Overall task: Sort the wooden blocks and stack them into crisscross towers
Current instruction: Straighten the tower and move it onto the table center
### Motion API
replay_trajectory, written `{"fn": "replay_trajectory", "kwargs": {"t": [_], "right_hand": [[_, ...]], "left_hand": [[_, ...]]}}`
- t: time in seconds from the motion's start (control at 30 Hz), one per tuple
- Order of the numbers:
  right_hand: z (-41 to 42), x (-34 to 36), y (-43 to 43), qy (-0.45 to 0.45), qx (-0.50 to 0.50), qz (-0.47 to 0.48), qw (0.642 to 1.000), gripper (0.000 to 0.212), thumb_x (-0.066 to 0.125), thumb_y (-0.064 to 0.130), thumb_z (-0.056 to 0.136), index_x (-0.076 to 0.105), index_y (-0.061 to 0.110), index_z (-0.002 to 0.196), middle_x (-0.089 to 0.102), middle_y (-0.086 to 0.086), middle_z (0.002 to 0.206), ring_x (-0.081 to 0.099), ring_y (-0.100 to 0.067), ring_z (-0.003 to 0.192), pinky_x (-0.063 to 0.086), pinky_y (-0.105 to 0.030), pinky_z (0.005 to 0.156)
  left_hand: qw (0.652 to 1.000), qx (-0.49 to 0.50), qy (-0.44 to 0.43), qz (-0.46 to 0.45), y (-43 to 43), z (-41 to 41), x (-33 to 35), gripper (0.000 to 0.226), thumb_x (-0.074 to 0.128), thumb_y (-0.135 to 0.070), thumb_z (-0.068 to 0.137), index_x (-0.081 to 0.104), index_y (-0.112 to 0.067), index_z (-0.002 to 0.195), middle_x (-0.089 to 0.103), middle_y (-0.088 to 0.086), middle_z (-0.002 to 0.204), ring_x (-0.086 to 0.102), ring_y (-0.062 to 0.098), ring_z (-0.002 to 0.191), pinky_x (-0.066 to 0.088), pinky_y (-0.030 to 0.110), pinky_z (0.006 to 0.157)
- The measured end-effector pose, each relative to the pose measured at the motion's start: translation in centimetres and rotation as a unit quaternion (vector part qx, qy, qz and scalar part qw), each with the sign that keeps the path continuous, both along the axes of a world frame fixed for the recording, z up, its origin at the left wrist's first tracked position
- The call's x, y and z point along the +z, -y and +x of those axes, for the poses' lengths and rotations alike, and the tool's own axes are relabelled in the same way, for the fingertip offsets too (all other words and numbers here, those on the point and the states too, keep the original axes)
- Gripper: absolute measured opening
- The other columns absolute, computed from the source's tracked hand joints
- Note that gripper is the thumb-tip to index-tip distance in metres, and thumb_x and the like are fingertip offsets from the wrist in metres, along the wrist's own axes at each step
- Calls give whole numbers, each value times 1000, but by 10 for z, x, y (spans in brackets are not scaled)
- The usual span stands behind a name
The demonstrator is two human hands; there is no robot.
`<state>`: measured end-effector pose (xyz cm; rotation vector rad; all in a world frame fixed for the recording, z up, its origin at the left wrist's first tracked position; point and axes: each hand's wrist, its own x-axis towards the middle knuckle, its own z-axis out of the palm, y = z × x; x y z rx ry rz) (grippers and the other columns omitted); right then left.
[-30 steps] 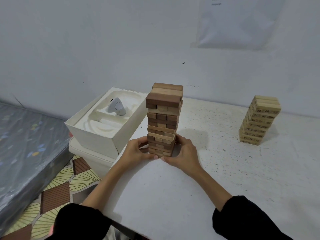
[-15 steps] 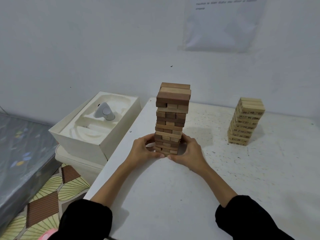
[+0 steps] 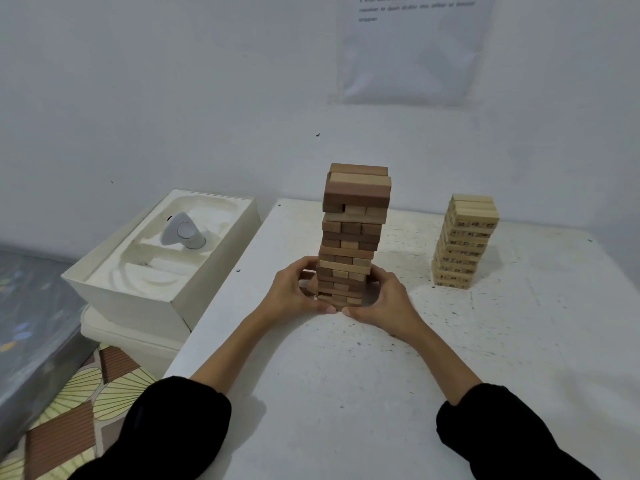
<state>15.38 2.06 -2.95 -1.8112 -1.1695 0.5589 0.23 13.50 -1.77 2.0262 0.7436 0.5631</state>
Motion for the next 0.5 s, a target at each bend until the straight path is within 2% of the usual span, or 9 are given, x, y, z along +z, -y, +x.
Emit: {"fn": "replay_trajectory", "kwargs": {"t": [0.17,0.27,0.33,0.43,0.5], "right_hand": [[2,-5,-1,1,2,0,1000,81,86,30,55,52,21,128,64,2,115,58,-17,106,52,-42,89],[3,-8,-2,8,4,9,1000,80,80,41,51,55,23,124,65,3,110,59,-16,102,52,-43,87],[4,-9,-2,8,7,12,1000,80,77,46,49,55,25,122,66,4,107,60,-15,100,53,-43,86],[5,-11,-3,10,12,12,1000,80,76,49,48,55,25,121,66,4,106,61,-16,99,53,-43,85],[5,-11,-3,10,14,14,1000,80,77,48,48,55,25,122,66,3,106,61,-16,99,53,-43,85]], "left_hand": [[1000,9,2,5,3,2,-5,71,87,-6,61,54,-15,123,61,-2,114,57,8,99,48,8,74],[1000,-3,11,22,12,4,-9,59,79,-3,71,50,-26,117,55,-3,112,53,15,103,44,10,80],[999,-20,8,28,16,6,-14,59,75,-5,75,45,-32,116,51,-4,115,51,17,108,44,12,84],[1000,-29,0,6,19,6,-18,63,74,-10,73,40,-31,122,44,-5,121,45,17,117,41,11,89],[999,-35,-3,-25,20,3,-18,65,75,-11,74,38,-29,125,42,-3,125,44,15,118,38,5,88]]}}
